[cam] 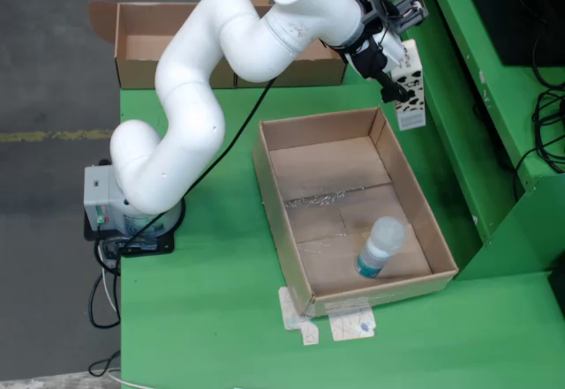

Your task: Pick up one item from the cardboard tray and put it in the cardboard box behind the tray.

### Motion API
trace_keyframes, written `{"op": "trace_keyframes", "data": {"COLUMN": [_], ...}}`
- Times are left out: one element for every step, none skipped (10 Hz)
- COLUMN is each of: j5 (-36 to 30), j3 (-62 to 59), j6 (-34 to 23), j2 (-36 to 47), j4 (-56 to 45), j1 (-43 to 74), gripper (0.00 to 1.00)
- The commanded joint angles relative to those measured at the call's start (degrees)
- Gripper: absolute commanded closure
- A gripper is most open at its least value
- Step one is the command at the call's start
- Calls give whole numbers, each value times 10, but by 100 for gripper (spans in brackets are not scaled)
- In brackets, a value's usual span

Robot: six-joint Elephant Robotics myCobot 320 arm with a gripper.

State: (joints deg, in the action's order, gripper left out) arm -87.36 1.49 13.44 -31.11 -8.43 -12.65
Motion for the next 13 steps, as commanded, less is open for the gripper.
{"op": "trace_keyframes", "data": {"j5": [34,34,34,34,94,94,94,138,138,131,131,131,152], "j3": [-15,-15,-15,-15,-15,-15,-15,-15,-15,-15,-15,-15,-15], "j6": [-12,-12,-12,-12,-67,-67,-67,-103,-103,-102,-102,-102,-114], "j2": [2,2,2,2,-9,-9,-9,-4,-4,12,12,12,13], "j4": [31,31,31,31,41,41,41,43,43,6,6,6,3], "j1": [-10,-10,-10,-10,-64,-64,-64,-112,-112,-145,-145,-145,-180], "gripper": [100,100,100,100,100,100,100,100,100,100,100,100,100]}}
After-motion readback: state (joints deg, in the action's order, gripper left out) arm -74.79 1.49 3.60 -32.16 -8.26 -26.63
